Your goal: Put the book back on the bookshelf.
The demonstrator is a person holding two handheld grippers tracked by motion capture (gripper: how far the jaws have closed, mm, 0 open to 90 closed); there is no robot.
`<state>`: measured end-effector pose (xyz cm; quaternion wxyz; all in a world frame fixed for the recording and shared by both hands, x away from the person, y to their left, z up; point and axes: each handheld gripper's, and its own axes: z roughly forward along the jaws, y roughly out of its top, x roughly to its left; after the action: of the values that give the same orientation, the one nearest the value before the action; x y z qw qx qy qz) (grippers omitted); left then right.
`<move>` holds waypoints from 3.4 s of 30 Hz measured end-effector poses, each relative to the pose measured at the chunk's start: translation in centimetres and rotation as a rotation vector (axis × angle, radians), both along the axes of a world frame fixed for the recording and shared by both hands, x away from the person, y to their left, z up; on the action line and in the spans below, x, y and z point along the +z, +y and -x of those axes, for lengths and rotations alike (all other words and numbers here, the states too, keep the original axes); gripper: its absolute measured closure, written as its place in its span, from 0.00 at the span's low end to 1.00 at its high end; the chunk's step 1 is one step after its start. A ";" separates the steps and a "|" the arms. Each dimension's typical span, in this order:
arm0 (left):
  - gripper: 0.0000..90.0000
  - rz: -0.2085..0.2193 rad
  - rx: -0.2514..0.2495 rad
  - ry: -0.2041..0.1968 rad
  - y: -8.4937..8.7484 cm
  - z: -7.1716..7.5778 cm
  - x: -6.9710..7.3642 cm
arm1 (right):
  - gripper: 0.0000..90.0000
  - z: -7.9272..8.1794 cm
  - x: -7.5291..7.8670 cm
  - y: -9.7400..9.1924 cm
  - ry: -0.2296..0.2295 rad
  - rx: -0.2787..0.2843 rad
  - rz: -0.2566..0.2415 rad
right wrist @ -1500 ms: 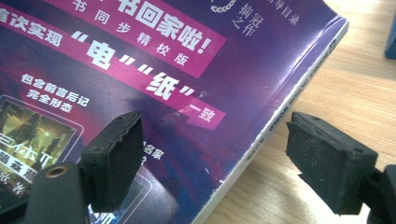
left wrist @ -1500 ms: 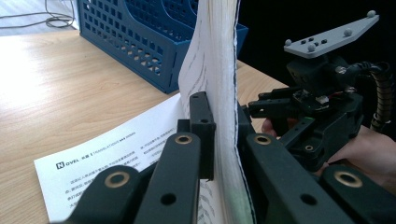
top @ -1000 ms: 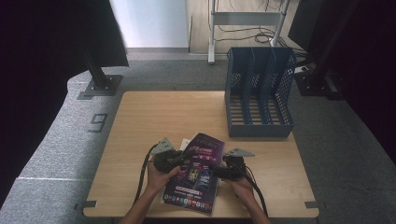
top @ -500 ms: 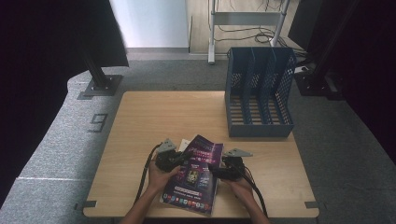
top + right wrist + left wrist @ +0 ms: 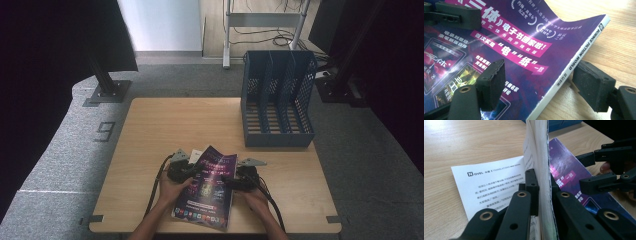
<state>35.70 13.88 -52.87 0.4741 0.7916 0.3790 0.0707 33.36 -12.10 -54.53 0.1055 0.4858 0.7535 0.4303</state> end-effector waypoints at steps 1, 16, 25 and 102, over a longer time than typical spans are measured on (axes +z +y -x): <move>0.96 -0.002 0.001 0.003 0.0 -0.1 -0.1 | 0.29 -0.1 -0.1 0.1 0.003 0.000 -0.002; 0.95 0.002 0.004 0.026 0.3 -0.4 -0.4 | 0.34 -2.0 -0.4 0.7 0.012 0.010 0.007; 0.95 0.003 0.005 0.032 0.4 -0.5 -0.5 | 0.39 -3.4 -0.4 0.9 0.019 -0.015 0.016; 0.95 0.169 -0.042 -0.095 1.9 1.5 4.2 | 0.74 -0.4 5.4 -1.2 -0.194 0.072 -0.087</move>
<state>34.24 15.75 -48.70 0.5580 0.7523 0.3440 0.0657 33.73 -13.34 -49.17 0.1415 0.4187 0.7372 0.5110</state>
